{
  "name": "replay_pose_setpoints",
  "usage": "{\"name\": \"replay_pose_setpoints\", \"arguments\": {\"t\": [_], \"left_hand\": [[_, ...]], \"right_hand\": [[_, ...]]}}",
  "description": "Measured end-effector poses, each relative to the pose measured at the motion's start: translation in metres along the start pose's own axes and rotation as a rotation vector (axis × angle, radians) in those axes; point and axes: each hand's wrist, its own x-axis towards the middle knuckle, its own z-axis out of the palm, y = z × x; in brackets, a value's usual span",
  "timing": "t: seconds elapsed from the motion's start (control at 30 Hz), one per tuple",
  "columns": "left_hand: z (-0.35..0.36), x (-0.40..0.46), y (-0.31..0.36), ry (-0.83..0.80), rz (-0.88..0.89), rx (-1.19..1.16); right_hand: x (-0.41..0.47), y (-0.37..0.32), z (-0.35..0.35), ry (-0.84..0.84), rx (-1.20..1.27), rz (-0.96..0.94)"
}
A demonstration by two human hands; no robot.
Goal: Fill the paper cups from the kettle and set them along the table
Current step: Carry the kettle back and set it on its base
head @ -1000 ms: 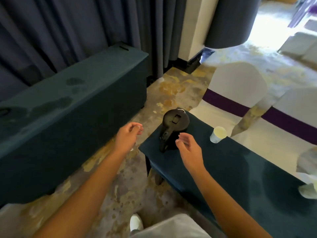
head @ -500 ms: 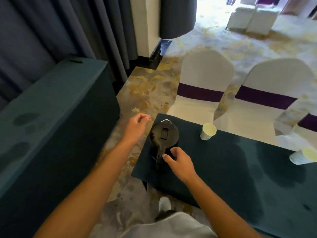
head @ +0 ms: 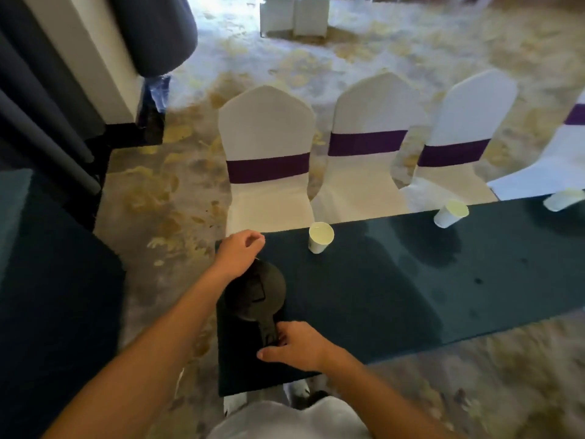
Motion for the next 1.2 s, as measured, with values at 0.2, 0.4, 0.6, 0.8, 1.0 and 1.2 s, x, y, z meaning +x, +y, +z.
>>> {"name": "replay_pose_setpoints", "arguments": {"t": [0.2, 0.4, 0.6, 0.8, 1.0, 1.2], "left_hand": [[0.005, 0.01, -0.011, -0.222, 0.088, 0.019], [0.001, 0.004, -0.023, -0.167, 0.092, -0.103], [-0.003, -0.004, -0.028, -0.128, 0.146, -0.013], [-0.012, 0.003, -0.017, -0.147, 0.054, -0.069], [-0.033, 0.003, 0.0, -0.093, 0.091, -0.154], [-0.065, -0.002, 0.008, 0.049, 0.117, -0.197]], "right_hand": [[0.001, -0.008, 0.038, 0.22, 0.304, 0.146], [0.007, -0.019, 0.074, 0.522, 0.486, 0.187], [0.012, -0.026, 0.08, 0.705, 0.494, 0.185], [0.011, -0.026, 0.065, 0.721, 0.49, 0.196], [0.0, -0.039, 0.037, 0.741, 0.47, 0.113], [-0.005, -0.064, -0.003, 0.717, 0.47, -0.012]]}}
